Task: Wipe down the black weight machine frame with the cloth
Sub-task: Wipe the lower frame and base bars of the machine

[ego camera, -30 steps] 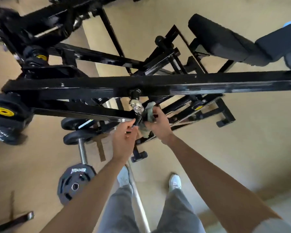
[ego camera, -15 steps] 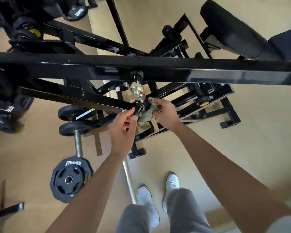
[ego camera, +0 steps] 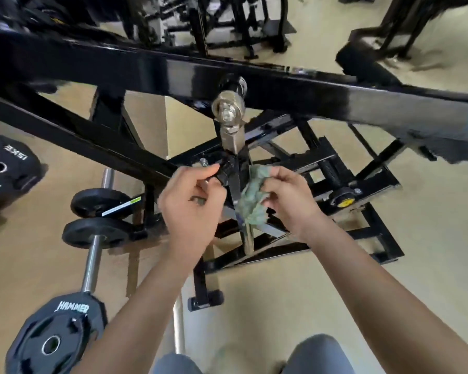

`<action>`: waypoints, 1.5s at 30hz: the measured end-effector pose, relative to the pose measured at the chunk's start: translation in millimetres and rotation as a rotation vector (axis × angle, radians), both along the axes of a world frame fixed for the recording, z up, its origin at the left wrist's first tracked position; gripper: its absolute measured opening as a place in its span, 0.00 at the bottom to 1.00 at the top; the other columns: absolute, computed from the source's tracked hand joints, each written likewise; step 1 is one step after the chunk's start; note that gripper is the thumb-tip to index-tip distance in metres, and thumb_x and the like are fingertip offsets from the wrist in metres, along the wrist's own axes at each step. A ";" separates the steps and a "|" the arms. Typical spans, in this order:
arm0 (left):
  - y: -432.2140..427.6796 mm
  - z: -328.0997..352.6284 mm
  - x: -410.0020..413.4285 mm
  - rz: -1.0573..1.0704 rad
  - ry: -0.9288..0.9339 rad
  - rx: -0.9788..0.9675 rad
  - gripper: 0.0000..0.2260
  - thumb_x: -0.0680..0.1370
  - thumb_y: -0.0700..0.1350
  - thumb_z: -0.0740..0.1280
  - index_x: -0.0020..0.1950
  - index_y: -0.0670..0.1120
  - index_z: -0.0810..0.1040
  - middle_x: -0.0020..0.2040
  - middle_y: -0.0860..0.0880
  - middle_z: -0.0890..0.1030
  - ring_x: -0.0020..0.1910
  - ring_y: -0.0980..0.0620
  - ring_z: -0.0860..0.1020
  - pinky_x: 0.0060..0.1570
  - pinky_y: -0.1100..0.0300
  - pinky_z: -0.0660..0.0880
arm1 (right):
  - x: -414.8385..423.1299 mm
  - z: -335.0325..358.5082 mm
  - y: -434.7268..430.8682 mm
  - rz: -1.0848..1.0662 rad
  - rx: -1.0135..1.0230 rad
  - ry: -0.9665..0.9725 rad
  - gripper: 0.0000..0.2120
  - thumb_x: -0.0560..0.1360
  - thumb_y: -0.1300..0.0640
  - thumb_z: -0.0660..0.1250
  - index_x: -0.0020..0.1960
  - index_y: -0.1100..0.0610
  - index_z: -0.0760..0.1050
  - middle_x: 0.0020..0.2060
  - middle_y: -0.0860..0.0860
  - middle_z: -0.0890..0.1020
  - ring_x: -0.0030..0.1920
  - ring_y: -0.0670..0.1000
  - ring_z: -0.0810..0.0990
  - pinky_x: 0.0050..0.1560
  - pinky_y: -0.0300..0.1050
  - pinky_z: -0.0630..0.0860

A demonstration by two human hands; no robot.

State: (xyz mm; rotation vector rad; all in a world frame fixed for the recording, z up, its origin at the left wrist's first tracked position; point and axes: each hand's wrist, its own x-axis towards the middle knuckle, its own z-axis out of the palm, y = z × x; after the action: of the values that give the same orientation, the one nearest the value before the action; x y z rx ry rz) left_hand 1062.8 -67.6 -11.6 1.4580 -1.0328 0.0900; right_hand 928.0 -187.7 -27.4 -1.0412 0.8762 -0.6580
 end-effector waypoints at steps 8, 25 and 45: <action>-15.7 -13.0 4.6 0.047 -0.068 -0.209 0.09 0.73 0.40 0.66 0.48 0.50 0.84 0.37 0.50 0.82 0.33 0.58 0.77 0.36 0.70 0.71 | -2.0 -6.8 -24.4 0.220 -0.430 -0.173 0.21 0.75 0.78 0.59 0.61 0.64 0.81 0.52 0.64 0.82 0.40 0.55 0.81 0.37 0.40 0.81; -29.9 -19.9 13.4 0.109 -0.289 -0.406 0.06 0.72 0.45 0.70 0.44 0.53 0.86 0.34 0.54 0.83 0.34 0.58 0.80 0.37 0.59 0.77 | 21.5 -34.5 -28.3 0.104 -0.976 -0.203 0.09 0.72 0.61 0.78 0.49 0.53 0.82 0.43 0.46 0.87 0.46 0.45 0.85 0.50 0.40 0.81; -24.4 -38.8 12.2 -0.038 -0.013 -0.396 0.09 0.82 0.44 0.68 0.57 0.43 0.85 0.42 0.53 0.83 0.39 0.51 0.83 0.38 0.62 0.80 | 18.8 -80.0 -29.8 -0.044 -1.063 -0.122 0.15 0.70 0.53 0.79 0.53 0.58 0.84 0.44 0.46 0.86 0.45 0.42 0.84 0.46 0.40 0.80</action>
State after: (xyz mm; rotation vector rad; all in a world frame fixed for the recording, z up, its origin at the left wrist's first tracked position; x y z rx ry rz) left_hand 1075.0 -92.1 -50.4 1.0790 -0.9883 0.2621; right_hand 946.8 -217.5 -107.5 -1.8924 0.3996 -1.2650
